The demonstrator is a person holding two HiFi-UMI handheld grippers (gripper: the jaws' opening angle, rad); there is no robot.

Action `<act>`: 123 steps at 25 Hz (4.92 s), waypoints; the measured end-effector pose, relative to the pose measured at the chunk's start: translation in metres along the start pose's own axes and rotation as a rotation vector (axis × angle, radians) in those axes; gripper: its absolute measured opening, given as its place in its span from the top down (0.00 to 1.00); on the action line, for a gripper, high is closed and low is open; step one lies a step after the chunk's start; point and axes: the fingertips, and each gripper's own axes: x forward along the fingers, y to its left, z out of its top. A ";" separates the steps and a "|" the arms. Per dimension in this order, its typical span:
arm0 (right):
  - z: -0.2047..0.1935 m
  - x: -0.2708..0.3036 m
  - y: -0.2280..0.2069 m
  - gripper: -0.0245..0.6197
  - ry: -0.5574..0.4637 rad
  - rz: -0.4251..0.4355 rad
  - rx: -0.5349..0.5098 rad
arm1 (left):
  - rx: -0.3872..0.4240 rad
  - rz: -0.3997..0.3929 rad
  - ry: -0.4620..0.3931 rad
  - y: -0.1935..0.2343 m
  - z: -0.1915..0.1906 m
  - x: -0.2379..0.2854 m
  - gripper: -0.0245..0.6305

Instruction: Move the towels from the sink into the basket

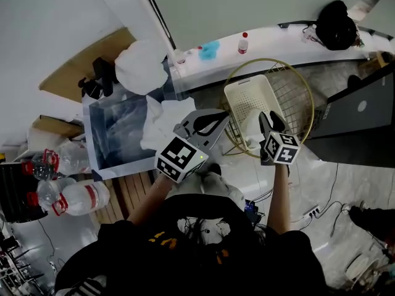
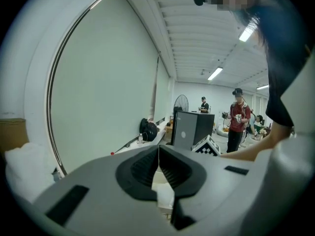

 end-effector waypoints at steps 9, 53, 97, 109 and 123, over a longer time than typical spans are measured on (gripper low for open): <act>0.036 -0.010 0.168 0.66 -0.067 0.232 -0.091 | -0.035 0.067 -0.055 0.027 -0.008 -0.077 0.95; -0.036 0.058 0.349 0.87 0.115 -0.012 -0.244 | -0.183 0.227 -0.123 0.131 -0.090 -0.275 0.95; 0.152 -0.032 -0.029 0.87 -0.132 -0.222 -0.436 | 0.012 -0.068 -0.085 0.014 0.038 0.081 0.95; 0.040 0.069 -0.094 0.86 0.106 -0.163 -0.294 | -0.012 -0.115 0.020 0.012 0.002 0.140 0.95; -0.031 0.095 -0.109 0.57 0.256 -0.145 -0.158 | -0.062 -0.097 0.061 0.014 -0.021 0.133 0.95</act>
